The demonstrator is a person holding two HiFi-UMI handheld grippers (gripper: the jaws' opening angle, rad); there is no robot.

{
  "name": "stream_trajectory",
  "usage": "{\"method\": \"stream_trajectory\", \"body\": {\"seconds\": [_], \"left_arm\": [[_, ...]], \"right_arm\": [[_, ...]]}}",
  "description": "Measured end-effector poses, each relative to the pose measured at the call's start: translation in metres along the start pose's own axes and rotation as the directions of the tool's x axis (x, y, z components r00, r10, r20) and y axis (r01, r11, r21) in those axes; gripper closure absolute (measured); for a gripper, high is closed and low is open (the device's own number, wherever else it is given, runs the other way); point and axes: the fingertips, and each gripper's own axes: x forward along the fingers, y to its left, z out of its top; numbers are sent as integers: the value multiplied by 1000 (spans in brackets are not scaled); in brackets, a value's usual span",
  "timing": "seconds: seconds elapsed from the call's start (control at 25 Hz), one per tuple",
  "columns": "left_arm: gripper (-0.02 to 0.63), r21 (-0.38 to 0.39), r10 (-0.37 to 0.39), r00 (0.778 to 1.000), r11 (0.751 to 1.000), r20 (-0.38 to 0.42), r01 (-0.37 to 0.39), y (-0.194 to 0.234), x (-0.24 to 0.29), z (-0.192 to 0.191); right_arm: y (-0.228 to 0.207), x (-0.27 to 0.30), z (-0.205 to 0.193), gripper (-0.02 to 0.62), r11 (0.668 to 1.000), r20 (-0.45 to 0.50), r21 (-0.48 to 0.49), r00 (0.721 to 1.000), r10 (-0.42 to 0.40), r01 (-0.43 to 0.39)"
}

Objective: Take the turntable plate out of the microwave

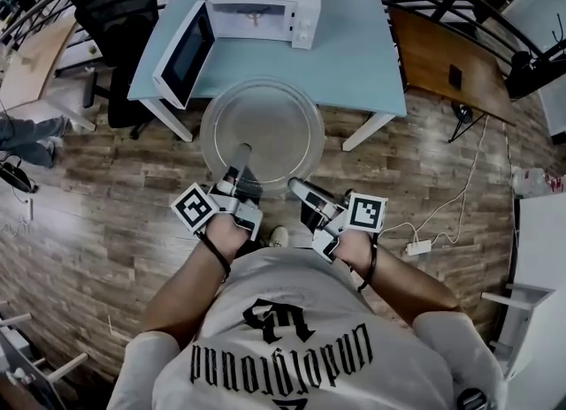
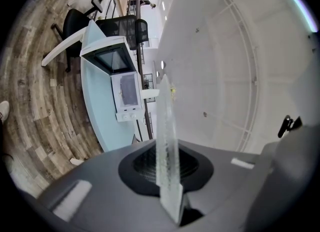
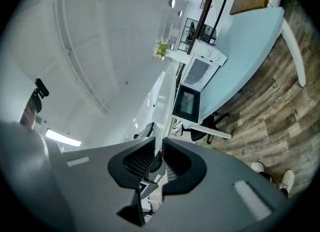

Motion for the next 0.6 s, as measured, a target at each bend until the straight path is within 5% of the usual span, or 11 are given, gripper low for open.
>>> {"method": "stream_trajectory", "body": {"seconds": [0.6], "left_arm": [[529, 1, 5, 1000, 1000, 5, -5, 1, 5, 0]], "right_arm": [[-3, 1, 5, 549, 1000, -8, 8, 1000, 7, -7]]}}
